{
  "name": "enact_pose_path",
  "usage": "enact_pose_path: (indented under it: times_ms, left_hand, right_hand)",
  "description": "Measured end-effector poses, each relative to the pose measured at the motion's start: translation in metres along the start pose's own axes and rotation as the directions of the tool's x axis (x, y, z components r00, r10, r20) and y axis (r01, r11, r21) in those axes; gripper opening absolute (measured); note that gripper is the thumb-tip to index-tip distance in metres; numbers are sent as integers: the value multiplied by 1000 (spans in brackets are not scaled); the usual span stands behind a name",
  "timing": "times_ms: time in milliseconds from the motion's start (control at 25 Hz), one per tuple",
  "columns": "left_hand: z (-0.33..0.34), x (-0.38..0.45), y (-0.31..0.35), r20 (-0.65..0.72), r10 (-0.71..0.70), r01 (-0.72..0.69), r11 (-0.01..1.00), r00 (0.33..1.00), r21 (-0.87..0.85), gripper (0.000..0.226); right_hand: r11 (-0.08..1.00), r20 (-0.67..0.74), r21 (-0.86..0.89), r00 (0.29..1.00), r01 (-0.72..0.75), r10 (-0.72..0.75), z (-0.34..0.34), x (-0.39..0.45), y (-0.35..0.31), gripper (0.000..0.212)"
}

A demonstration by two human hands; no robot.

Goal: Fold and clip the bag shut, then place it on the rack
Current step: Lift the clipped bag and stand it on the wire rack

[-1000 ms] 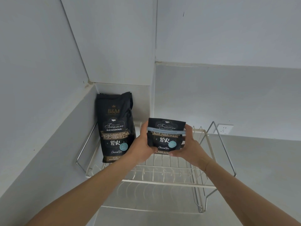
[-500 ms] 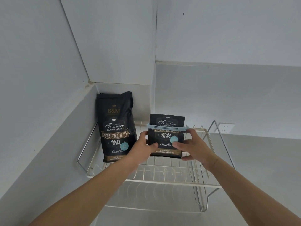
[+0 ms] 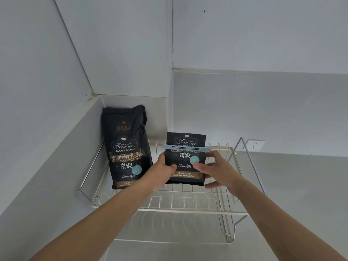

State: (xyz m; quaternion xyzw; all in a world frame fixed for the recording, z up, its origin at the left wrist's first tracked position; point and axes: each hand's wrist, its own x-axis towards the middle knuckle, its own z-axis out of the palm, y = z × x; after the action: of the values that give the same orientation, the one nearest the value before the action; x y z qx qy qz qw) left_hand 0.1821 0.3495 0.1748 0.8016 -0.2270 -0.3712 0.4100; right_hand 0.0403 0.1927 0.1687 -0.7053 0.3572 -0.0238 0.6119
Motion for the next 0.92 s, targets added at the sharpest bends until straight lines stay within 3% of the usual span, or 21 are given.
enact_pose_path:
  times_ms: [360,600,720,920]
  left_hand:
    - [-4,-5,0,11,-14,14,999,1000,-33,50]
    - [-5,-8,-9,-8,65,-66,988,998,-136,55]
    - [-5,-8,-13,-65,111,-115,991,992,-69,60]
    - [-2,-8,-15,-118,98,-100,995,988,-17,47]
  right_hand:
    - [1000,13,10,1000,-9,9,-1,3,1,48]
    - [1000,35,28,999,-3,2,-3,-5,4,61]
    - [1000,1,-13,1000,12,-12,-3,-7,6,64]
    - [999,-9,-20,999,35,-36,1,-6,5,60]
